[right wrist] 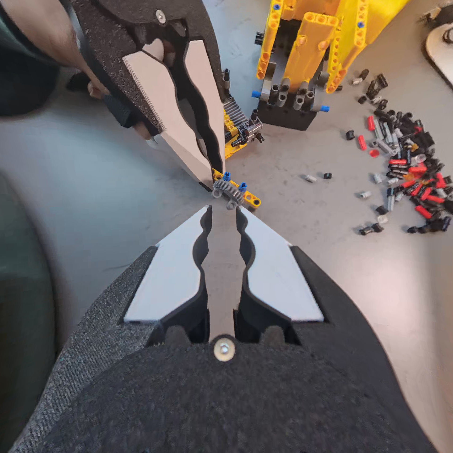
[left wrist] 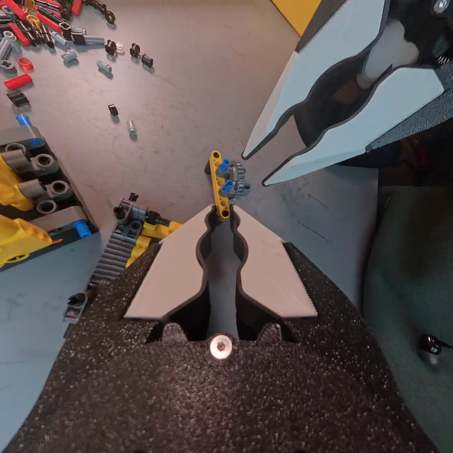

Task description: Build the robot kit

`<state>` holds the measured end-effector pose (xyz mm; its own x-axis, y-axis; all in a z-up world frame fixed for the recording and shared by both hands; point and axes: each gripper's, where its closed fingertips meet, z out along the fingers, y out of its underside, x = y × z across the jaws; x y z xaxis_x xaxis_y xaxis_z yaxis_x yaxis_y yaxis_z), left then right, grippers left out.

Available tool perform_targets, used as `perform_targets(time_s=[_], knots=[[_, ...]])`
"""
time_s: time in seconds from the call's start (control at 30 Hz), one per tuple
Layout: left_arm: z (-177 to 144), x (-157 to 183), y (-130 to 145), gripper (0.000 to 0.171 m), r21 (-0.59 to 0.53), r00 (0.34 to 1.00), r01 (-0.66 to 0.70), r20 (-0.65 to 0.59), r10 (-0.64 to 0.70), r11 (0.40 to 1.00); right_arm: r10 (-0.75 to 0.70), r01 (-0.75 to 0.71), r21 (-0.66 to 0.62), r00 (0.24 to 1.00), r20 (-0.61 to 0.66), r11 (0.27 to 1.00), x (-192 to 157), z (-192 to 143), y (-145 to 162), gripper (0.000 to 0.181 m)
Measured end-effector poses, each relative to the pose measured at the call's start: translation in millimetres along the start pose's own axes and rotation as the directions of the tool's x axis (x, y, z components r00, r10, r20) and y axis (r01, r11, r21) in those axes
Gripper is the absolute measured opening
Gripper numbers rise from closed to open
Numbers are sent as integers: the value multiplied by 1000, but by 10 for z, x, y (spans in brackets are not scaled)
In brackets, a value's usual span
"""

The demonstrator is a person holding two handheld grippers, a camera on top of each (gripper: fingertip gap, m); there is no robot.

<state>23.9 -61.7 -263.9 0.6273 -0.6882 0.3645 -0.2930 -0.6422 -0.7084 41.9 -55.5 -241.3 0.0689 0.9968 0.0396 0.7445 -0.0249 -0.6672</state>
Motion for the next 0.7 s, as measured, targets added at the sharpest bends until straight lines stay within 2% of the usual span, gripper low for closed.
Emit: perform_targets(time_s=[0.1, 0.2, 0.33, 0.4, 0.53, 0.7], knots=[[26, 87, 31, 13, -12, 1000, -12, -22, 11, 1000, 115, -116, 59, 993, 30, 991, -88, 37, -10, 19], [64, 304, 98, 27, -40, 992, -75, -103, 71, 996, 122, -124, 35, 990, 65, 992, -54, 24, 4, 22], [123, 514, 181, 40, -67, 966, -237, -125, 227, 969, 65, -55, -56, 982, 178, 997, -105, 4, 62, 27], [122, 560, 197, 37, -75, 956, -274, -132, 262, 959, 52, -33, -88, 975, 216, 996, -116, -3, 69, 24], [20, 555, 155, 31, -44, 958, -242, -172, 231, 969, 53, -17, -138, 963, 265, 990, -104, 11, 78, 20], [-153, 295, 71, 27, -13, 969, -230, -94, 228, 973, 29, 23, -134, 927, 375, 991, -116, 34, 84, 20]])
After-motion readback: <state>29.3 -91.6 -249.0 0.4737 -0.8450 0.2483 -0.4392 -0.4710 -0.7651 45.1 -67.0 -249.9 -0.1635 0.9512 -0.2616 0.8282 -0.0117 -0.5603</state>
